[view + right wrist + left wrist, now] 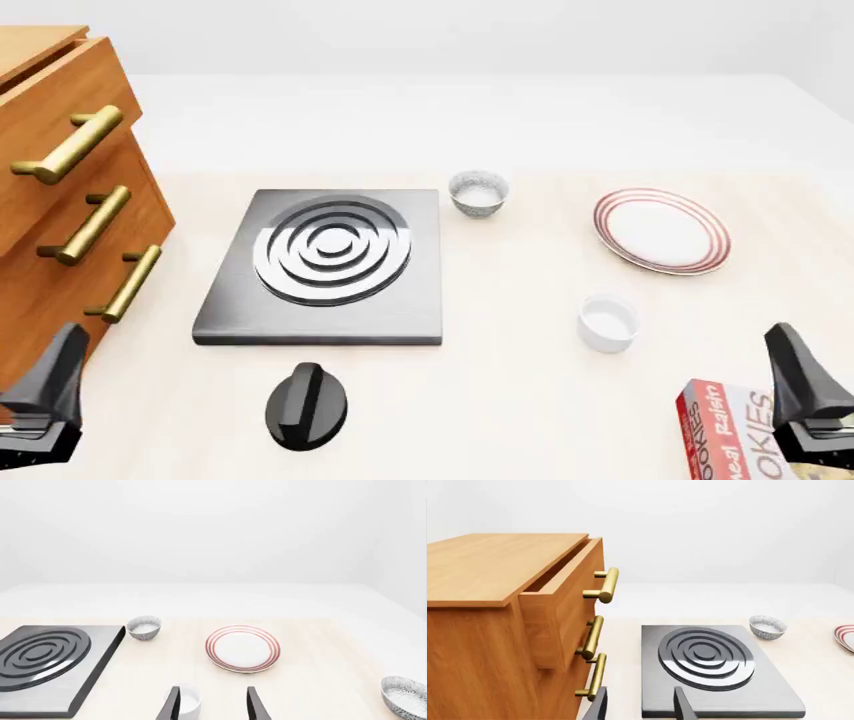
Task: Pick the akita bowl next to the cookies box and place it on the plate.
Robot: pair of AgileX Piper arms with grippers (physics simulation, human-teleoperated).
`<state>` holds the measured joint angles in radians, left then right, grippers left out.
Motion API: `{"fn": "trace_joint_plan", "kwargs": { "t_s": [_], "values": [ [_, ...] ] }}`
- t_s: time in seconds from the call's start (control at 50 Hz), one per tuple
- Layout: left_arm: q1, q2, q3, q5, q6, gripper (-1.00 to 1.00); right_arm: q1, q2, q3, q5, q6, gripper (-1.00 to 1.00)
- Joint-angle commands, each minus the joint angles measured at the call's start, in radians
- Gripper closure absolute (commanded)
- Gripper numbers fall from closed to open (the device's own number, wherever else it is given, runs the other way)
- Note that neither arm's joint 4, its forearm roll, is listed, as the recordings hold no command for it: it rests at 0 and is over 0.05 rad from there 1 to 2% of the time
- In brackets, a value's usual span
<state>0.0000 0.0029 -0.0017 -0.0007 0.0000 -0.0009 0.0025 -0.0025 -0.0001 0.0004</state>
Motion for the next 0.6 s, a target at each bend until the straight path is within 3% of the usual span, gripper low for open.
{"fn": "trace_joint_plan", "kwargs": {
  "t_s": [0.02,0.32,0.38,0.44,0.46,0.5,0.56,0.6],
  "values": [
    [0.0,0.005,-0.003,-0.001,0.0,-1.0,-0.006,-0.001,-0.011,0.001,0.001,-1.0],
    [0.0,0.005,-0.003,-0.001,0.0,-1.0,-0.002,0.021,-0.028,0.015,0.017,-1.0],
    [0.0,0.005,-0.003,-0.001,0.0,-1.0,-0.024,0.006,-0.113,0.111,0.044,-1.0],
    [0.0,0.005,-0.003,-0.001,0.0,-1.0,-0.049,0.057,-0.128,0.107,0.057,-1.0],
    [0.0,0.005,-0.003,-0.001,0.0,-1.0,-0.045,0.043,-0.175,0.162,0.066,-1.0],
    [0.0,0.005,-0.003,-0.001,0.0,-1.0,-0.065,0.093,-0.207,0.177,0.056,-1.0],
    [0.0,0.004,-0.003,-0.001,0.0,-1.0,-0.035,0.146,-0.253,0.204,0.103,-1.0],
    [0.0,0.004,-0.003,-0.001,0.0,-1.0,-0.035,0.147,-0.253,0.204,0.103,-1.0]
  ]
}}
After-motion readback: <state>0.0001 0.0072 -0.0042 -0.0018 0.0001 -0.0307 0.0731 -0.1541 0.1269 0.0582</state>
